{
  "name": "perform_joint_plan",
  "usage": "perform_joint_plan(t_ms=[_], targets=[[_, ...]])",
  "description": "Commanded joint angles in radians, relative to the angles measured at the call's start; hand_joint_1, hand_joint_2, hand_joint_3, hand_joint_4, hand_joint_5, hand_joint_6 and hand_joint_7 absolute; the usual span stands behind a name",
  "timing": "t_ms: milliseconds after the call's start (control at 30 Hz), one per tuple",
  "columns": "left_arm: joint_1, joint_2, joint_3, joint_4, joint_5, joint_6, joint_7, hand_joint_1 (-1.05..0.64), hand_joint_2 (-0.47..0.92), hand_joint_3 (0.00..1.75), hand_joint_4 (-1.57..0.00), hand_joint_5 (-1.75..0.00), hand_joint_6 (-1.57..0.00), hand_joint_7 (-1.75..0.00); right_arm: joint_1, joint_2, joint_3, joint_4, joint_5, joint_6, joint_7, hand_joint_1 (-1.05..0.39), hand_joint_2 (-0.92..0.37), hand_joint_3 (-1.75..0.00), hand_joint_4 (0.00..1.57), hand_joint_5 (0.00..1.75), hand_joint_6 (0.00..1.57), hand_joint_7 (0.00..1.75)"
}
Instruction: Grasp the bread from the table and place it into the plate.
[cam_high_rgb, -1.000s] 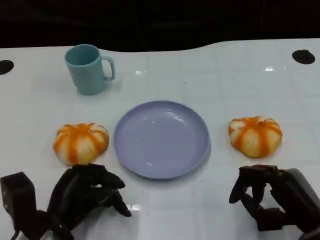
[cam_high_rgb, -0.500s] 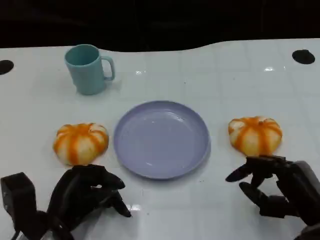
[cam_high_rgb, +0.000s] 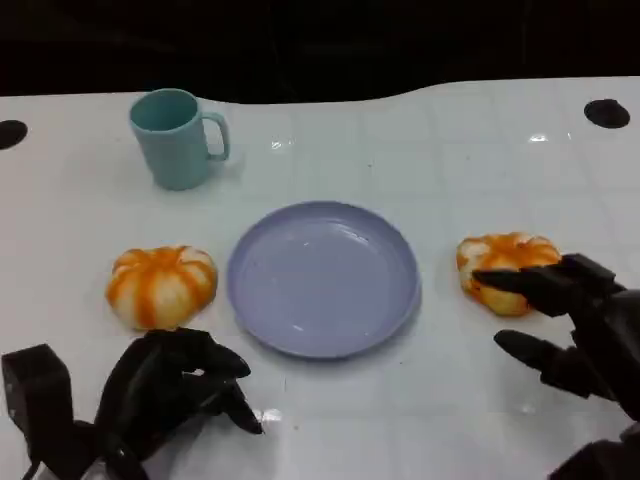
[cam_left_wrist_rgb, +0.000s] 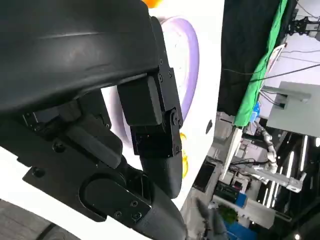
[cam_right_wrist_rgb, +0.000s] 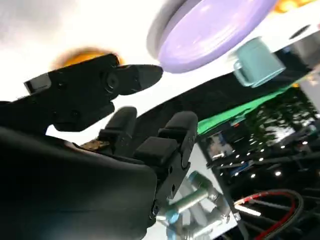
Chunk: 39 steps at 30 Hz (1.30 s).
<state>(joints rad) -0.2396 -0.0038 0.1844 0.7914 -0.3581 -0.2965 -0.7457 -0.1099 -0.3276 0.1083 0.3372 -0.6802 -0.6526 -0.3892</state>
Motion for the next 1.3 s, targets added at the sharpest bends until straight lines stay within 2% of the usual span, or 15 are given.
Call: perform_joint_plan(t_ms=[33, 167, 300, 433, 567, 700, 867, 1000, 1300], targets=[[-0.009, 0.015, 0.007, 0.007, -0.003, 0.002, -0.005, -1.05, 0.72, 0.0, -1.57, -0.57, -1.57, -0.19, 0.013, -0.037, -0.012, -0.085, -0.043, 0.111, 0.012, -0.46, -0.89, -0.02, 0.15, 0.56, 0.43, 0.08], [-0.013, 0.014, 0.008, 0.013, -0.001, 0.0, -0.005, -1.05, 0.71, 0.0, -1.57, -0.58, -1.57, -0.2, 0.014, -0.056, 0.002, -0.147, -0.096, 0.211, 0.044, -0.5, -0.89, -0.01, 0.07, 0.52, 0.36, 0.03], [-0.02, 0.013, 0.009, 0.025, -0.001, -0.006, -0.007, -1.05, 0.72, 0.0, -1.57, -0.57, -1.57, -0.19, -0.002, -0.075, 0.02, -0.169, -0.127, 0.274, 0.072, -0.52, -0.88, 0.0, 0.01, 0.46, 0.3, 0.0], [-0.021, 0.013, 0.008, 0.027, 0.001, -0.007, -0.002, -1.05, 0.72, 0.0, -1.57, -0.57, -1.57, -0.19, -0.027, -0.091, 0.046, -0.19, -0.16, 0.355, 0.136, -0.52, -0.87, 0.0, 0.0, 0.37, 0.27, 0.0], [-0.019, 0.011, 0.007, 0.024, 0.0, -0.008, -0.004, -1.05, 0.72, 0.0, -1.57, -0.57, -1.57, -0.19, -0.065, -0.099, 0.081, -0.185, -0.193, 0.42, 0.192, -0.53, -0.85, 0.0, 0.0, 0.36, 0.27, 0.0], [-0.015, 0.007, 0.008, 0.016, -0.004, -0.001, -0.004, -1.05, 0.71, 0.0, -1.57, -0.56, -1.57, -0.19, -0.11, -0.103, 0.121, -0.14, -0.204, 0.451, 0.231, -0.54, -0.83, 0.0, 0.0, 0.36, 0.26, 0.0], [-0.012, 0.006, 0.006, 0.011, 0.001, -0.002, 0.003, -1.05, 0.71, 0.0, -1.57, -0.57, -1.57, -0.19, -0.173, -0.104, 0.173, -0.057, -0.228, 0.472, 0.228, -0.54, -0.8, 0.0, 0.0, 0.42, 0.28, 0.01], [-0.01, 0.004, 0.006, 0.01, 0.0, -0.003, 0.002, -1.05, 0.71, 0.0, -1.57, -0.57, -1.57, -0.2, -0.226, -0.096, 0.211, 0.012, -0.234, 0.491, 0.237, -0.53, -0.81, -0.01, 0.0, 0.39, 0.27, 0.01], [-0.007, 0.003, 0.008, 0.006, -0.003, -0.005, -0.001, -1.05, 0.71, 0.0, -1.57, -0.57, -1.57, -0.19, -0.364, -0.069, 0.303, 0.236, -0.243, 0.515, 0.212, -0.5, -0.82, 0.0, 0.03, 0.38, 0.27, 0.01]])
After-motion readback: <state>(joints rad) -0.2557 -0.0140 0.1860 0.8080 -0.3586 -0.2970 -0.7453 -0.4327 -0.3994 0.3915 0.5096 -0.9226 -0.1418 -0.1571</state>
